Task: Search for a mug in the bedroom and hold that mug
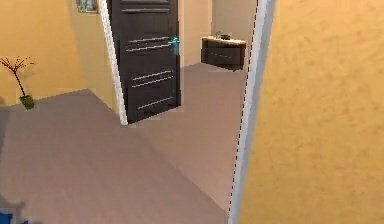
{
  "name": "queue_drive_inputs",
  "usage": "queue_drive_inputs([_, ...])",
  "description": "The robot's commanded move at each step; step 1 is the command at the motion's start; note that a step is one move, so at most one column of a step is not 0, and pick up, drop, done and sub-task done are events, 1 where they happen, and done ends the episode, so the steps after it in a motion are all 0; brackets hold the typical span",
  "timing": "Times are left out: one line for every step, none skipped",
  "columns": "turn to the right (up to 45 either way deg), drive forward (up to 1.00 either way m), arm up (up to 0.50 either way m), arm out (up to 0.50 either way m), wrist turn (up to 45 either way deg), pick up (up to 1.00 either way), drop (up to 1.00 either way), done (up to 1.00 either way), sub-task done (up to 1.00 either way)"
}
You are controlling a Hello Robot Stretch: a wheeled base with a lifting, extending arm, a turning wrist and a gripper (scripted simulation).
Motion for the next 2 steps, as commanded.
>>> queue_drive_inputs([-9.0,0.0,0.0,0.0,0.0,0.0,0.0,0.0,0.0])
queue_drive_inputs([0.0,0.85,0.0,0.0,0.0,0.0,0.0,0.0,0.0])
